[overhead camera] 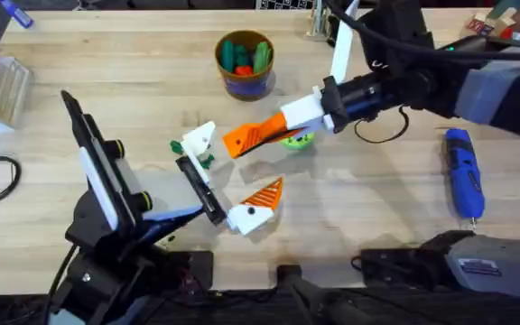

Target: Pick up the gripper from the table and insert it into the empty holder that is missing its gripper. Then pick up a screw, insert it into the mounting hole, and use the screwdriver to tighten it. Finally, clean up the table by picking up the vegetable and placing it into the bucket.

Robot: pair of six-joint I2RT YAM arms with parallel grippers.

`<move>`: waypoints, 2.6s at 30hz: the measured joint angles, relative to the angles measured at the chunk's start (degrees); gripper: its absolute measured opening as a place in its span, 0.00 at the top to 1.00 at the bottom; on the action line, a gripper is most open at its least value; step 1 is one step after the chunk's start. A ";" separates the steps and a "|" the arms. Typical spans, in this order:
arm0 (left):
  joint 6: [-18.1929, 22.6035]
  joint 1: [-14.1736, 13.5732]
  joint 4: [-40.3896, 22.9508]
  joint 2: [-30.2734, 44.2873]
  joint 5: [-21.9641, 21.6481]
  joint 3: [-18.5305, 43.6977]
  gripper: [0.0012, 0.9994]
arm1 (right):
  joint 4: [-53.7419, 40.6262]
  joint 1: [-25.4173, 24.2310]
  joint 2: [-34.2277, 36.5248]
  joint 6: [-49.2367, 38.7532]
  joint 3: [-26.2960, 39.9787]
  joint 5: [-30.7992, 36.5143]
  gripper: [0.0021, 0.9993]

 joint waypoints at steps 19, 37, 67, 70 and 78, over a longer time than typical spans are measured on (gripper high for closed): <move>-4.84 0.06 -0.02 0.00 1.89 0.00 0.01 | 8.22 0.63 8.29 12.10 0.00 -7.99 0.99; -5.17 0.48 0.48 0.00 -0.04 -0.02 0.02 | 23.53 1.53 11.73 24.70 -0.17 -11.77 0.99; -9.16 1.46 1.05 0.11 -5.73 -0.42 0.02 | 40.26 9.88 15.75 35.23 -0.09 0.32 0.99; -9.26 1.46 1.36 0.11 -5.11 -0.57 0.02 | 40.40 9.88 15.74 35.22 -0.09 0.55 0.99; -9.41 1.62 1.16 0.11 -4.26 -0.57 0.02 | 40.38 9.90 15.75 35.23 -0.09 0.98 0.99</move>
